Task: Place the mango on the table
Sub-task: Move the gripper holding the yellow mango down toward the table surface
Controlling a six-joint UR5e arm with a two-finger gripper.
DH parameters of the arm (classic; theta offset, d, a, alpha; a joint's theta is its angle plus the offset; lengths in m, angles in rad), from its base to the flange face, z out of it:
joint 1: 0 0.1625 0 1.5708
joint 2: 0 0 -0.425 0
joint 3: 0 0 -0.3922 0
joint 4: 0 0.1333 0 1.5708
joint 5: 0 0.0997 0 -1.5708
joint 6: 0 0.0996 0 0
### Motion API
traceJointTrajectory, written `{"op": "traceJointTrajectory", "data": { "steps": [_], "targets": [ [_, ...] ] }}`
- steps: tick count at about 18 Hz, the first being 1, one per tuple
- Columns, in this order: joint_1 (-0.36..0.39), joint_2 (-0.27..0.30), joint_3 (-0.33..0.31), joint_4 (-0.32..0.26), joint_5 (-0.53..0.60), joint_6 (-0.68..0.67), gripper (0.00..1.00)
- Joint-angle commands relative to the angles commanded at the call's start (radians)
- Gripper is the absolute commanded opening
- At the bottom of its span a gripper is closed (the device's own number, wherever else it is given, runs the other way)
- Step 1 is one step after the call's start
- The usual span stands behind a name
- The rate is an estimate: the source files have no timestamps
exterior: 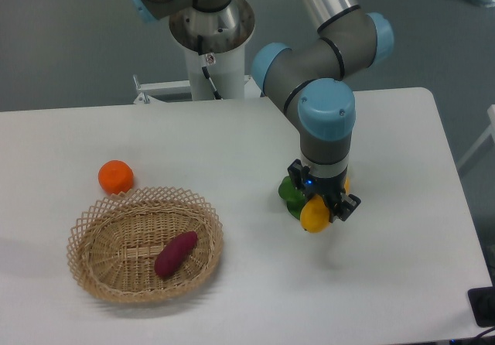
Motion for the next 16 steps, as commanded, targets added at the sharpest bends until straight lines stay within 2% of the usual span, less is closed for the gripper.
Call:
{"op": "traceJointTrajectory", "data": {
  "steps": [7, 9, 11, 15, 16],
  "targets": [
    [-0.003, -0.008, 0.0, 0.0, 0.002, -0.008, 0.28],
    [-0.011, -0.021, 0.0, -0.003, 0.038, -0.014, 0.28],
    [-0.021, -0.043, 0.005, 0.0, 0.07, -0.07, 0.27],
    [-0.021, -0.064, 0.009, 0.0, 0.072, -0.136, 0.27],
    [-0.023, -0.072, 0.006, 0.012, 0.071, -0.188, 0.27]
  ]
}}
